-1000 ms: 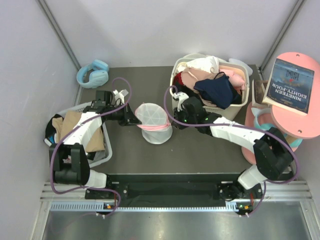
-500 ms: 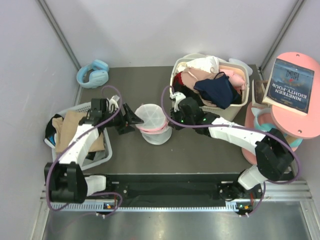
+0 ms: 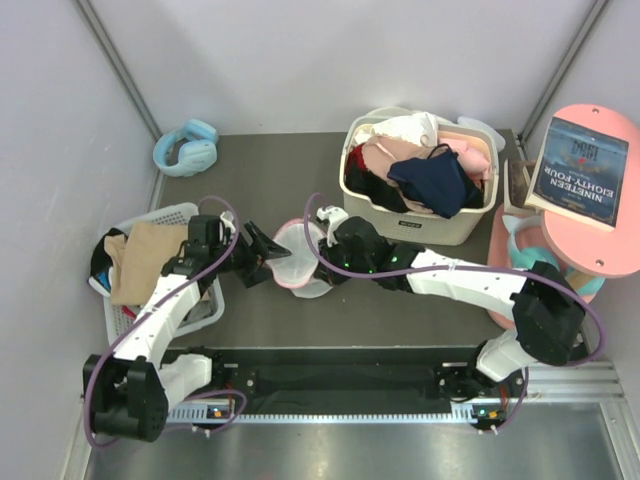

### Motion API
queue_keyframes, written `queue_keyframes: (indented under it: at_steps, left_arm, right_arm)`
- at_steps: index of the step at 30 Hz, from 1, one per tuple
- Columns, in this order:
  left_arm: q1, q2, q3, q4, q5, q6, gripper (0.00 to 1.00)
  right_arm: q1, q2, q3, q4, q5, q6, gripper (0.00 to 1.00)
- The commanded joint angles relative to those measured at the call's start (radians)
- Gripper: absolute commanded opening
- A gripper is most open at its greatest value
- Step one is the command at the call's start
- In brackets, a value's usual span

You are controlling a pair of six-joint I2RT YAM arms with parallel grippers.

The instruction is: Unzip the laundry bag and remove the bra

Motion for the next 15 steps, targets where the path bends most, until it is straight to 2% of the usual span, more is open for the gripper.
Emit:
queue_keyframes:
  at_steps: [1,4,5,6,7,9,10,15]
  left_arm:
    - [-0.024,-0.003,0.003,0.028,-0.026,-0.014,0.72]
    - [-0.024,0.000,-0.015,0.033,-0.034,-0.008,0.53]
    - [-0.024,0.005,-0.023,0.048,-0.036,-0.010,0.39]
    - [-0.024,0.014,-0.034,0.056,-0.034,-0.008,0.32]
    - [-0.024,0.020,-0.038,0.062,-0.037,0.001,0.16]
    - [-0.024,0.037,-0.040,0.070,-0.048,0.015,0.03]
    - [-0.024,0.044,-0.037,0.070,-0.051,0.031,0.00]
    - [-0.024,0.101,0.015,0.050,-0.080,0.113,0.00]
  right_arm:
    - [0.016,-0.047,0.043,0.047,0.002,0.024,0.00]
    - [0.018,-0.064,0.034,0.047,0.005,0.031,0.00]
    - [0.018,-0.070,0.031,0.044,0.008,0.036,0.00]
    - [0.020,-0.082,0.026,0.042,0.009,0.039,0.00]
    - [0.018,-0.088,0.023,0.037,0.015,0.041,0.00]
    - [0.020,-0.107,0.006,0.031,0.023,0.045,0.00]
    - [0.018,-0.124,0.002,0.028,0.034,0.047,0.00]
    - [0.016,-0.164,-0.033,-0.010,0.075,0.019,0.00]
